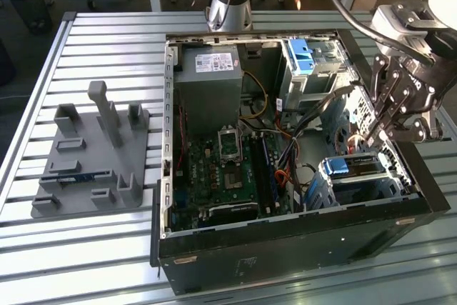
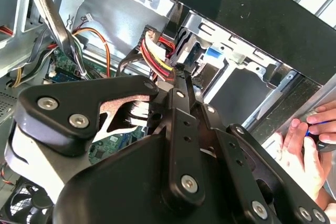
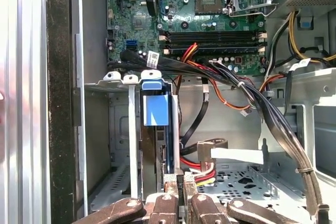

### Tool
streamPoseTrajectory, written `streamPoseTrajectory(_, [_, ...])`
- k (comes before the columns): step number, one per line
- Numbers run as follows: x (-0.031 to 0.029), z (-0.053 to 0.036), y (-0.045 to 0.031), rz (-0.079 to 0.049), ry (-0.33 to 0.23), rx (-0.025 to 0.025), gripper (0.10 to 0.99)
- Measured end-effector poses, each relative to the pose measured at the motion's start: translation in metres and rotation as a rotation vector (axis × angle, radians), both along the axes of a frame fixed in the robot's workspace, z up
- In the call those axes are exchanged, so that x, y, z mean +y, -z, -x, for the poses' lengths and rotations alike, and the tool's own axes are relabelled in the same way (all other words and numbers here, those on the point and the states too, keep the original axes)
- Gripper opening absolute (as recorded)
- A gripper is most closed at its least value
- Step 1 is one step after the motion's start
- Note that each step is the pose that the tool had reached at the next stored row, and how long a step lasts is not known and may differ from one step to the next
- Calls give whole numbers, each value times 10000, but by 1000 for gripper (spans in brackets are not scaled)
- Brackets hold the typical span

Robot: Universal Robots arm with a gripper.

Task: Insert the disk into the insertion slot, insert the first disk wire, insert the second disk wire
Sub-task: 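Insert the first disk wire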

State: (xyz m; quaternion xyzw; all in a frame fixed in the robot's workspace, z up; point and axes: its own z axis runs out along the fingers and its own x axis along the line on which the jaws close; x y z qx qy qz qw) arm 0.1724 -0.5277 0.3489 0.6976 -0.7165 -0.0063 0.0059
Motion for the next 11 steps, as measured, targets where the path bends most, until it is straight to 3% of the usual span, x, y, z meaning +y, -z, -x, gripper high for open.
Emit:
streamPoseTrajectory(6, [-67,0,17,-1,-16,0,165])
streamPoseTrajectory(11, [-77,0,45,-1,-73,0,165])
